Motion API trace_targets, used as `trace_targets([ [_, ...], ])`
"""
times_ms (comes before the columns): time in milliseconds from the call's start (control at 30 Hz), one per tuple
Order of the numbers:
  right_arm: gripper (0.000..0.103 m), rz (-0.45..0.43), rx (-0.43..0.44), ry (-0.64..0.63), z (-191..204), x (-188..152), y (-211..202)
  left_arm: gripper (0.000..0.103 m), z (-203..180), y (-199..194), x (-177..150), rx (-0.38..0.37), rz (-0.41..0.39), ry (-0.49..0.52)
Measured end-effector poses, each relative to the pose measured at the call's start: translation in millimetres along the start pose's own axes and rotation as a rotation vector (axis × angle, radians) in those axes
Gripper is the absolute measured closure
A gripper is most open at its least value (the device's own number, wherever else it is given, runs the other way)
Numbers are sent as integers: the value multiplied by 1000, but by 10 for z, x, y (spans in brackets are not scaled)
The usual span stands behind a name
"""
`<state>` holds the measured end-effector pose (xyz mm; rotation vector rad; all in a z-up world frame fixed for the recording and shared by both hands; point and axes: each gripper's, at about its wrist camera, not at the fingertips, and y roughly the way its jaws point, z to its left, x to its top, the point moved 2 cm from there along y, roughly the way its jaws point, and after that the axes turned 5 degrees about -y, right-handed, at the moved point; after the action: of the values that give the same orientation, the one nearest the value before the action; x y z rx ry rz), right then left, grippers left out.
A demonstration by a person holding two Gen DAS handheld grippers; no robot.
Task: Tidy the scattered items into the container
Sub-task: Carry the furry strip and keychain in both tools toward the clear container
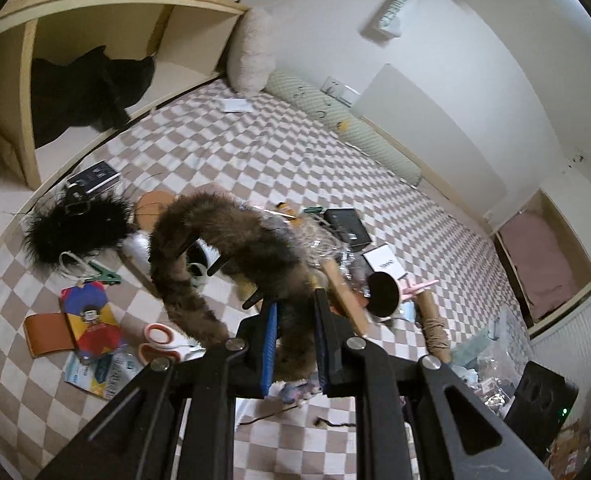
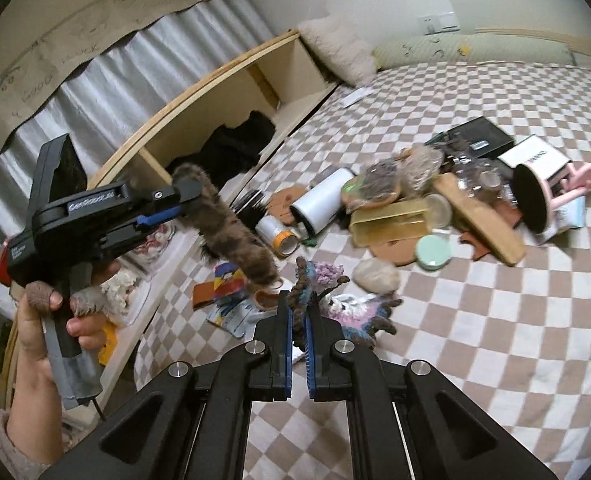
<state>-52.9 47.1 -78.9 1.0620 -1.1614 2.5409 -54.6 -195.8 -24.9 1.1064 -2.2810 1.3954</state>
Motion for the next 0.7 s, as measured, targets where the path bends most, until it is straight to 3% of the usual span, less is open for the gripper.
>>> trace_targets([
  [700,97,-122,-185,15,-410,177,-945,86,-986,64,-253,-83,-2,163],
])
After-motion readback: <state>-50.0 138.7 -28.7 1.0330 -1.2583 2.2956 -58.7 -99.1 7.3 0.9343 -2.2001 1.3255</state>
